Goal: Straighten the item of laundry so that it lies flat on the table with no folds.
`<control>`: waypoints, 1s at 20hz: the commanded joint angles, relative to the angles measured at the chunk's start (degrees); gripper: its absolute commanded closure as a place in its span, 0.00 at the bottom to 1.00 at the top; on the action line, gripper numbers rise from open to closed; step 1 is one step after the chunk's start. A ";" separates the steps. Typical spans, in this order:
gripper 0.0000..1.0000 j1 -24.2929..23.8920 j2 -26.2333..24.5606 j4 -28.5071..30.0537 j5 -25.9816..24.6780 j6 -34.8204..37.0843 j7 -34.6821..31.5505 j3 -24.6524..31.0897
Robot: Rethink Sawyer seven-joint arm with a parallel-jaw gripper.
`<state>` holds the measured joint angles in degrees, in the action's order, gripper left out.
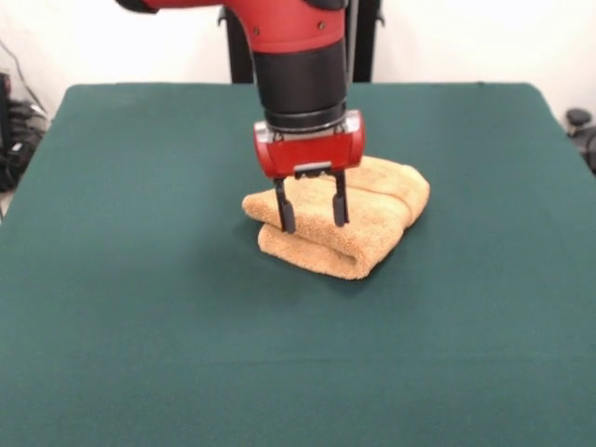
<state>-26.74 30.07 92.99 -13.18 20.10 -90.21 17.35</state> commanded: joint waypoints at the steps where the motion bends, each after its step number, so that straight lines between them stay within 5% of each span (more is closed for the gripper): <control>1: 0.00 2.45 -0.73 4.99 3.42 4.15 -7.62 4.96; 20: 0.00 3.07 -7.48 1.23 1.06 3.65 -2.50 5.25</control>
<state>-26.21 28.73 93.23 -11.92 20.09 -90.21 17.49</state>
